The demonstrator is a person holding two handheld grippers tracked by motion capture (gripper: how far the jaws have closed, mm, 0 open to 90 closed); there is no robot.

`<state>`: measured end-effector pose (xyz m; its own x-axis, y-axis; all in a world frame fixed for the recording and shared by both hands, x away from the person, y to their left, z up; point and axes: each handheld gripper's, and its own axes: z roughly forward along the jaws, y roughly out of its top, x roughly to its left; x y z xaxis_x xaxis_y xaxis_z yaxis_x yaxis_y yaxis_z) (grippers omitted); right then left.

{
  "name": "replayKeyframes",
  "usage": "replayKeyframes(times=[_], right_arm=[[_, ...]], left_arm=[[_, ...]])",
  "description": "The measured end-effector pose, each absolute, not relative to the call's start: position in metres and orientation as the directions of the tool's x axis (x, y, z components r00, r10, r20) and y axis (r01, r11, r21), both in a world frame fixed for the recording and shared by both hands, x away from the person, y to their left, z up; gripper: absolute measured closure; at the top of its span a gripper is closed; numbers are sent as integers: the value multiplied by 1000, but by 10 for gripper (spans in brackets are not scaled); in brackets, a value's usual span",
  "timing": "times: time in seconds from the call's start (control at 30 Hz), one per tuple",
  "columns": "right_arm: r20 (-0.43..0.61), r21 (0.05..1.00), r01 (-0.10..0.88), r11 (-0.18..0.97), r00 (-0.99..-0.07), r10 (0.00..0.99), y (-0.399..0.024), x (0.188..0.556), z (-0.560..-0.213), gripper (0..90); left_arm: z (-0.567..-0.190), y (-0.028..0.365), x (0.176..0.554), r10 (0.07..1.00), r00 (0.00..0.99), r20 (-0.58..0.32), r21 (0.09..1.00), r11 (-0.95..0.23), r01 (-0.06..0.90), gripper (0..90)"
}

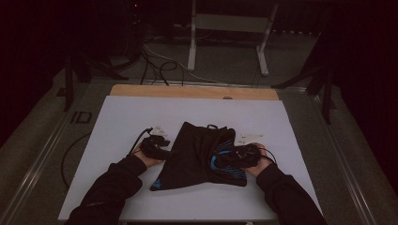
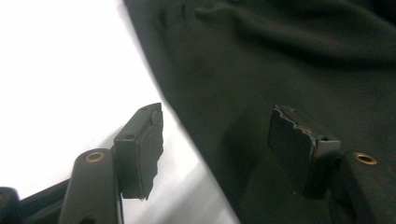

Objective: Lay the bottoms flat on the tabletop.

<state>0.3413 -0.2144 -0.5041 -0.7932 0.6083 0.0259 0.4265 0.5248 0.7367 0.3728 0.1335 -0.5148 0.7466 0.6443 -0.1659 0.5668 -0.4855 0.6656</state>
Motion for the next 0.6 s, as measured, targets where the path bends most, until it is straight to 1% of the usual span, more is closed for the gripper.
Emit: replayKeyframes(times=[0.13,0.23,0.3,0.4,0.43,0.53,0.57,0.6], right_arm=[[7,729,418,543,-797,604,-215,340,-505,601],[3,722,419,550,-797,603,-215,340,-504,719],[7,718,422,553,-799,601,-216,340,-504,801],[-3,711,417,566,-803,596,-216,339,-503,836],[-8,712,413,568,-804,595,-215,339,-503,841],[-11,711,413,569,-803,596,-214,337,-502,846],[-24,711,403,577,-806,592,-214,337,-501,850],[-23,711,402,577,-807,591,-214,336,-500,851]], left_arm=[[-519,130,378,657,736,-161,665,-479,573,406],[-519,126,381,663,733,-154,667,-478,572,453],[-519,123,383,666,732,-148,666,-480,571,465],[-519,117,383,667,736,-118,665,-497,557,508],[-519,115,382,669,738,-94,665,-509,546,529],[-519,113,382,675,733,-86,666,-508,546,618],[-519,112,381,673,734,-90,671,-503,544,685],[-520,111,380,669,738,-90,675,-504,539,717]])
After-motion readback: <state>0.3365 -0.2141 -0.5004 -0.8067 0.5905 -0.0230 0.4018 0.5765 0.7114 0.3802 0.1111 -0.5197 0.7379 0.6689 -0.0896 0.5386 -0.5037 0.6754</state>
